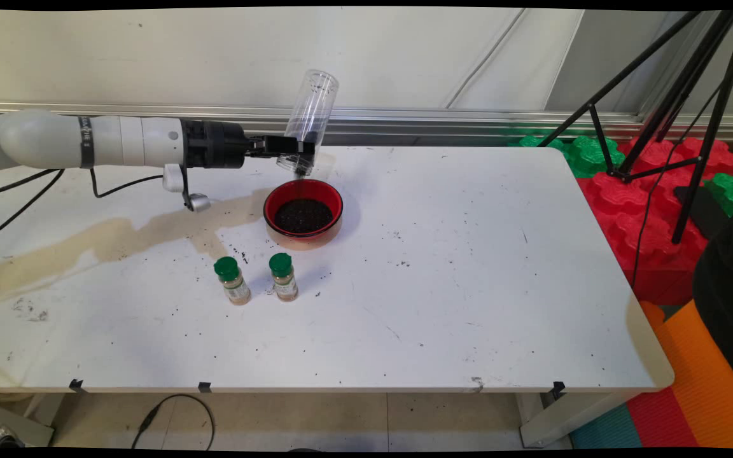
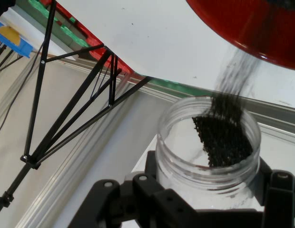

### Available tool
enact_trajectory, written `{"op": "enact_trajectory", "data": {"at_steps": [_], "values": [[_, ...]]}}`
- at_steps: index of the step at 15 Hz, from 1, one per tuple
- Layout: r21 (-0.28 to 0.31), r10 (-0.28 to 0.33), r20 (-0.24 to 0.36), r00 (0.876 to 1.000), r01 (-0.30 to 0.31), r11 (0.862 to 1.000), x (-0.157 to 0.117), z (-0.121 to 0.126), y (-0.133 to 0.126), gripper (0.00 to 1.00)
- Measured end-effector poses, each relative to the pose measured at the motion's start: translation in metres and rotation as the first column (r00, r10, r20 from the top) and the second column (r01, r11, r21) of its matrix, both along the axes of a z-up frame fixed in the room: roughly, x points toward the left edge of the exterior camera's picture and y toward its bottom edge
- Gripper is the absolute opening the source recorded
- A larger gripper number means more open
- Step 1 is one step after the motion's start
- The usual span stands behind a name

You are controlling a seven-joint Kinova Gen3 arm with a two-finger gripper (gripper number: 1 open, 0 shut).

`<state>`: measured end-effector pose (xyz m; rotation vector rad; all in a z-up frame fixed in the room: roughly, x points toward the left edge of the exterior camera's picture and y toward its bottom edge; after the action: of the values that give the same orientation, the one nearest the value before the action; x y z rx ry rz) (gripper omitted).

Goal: Pour the black seasoning powder in the red bowl

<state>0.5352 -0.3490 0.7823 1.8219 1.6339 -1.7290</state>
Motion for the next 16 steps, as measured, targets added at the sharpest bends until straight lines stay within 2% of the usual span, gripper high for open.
{"op": "enact_trajectory", "data": {"at_steps": [16], "values": [[-0.068,-0.033,0.046,0.998,0.036,0.997,0.0038,0.0057,0.0058,0.00]]}}
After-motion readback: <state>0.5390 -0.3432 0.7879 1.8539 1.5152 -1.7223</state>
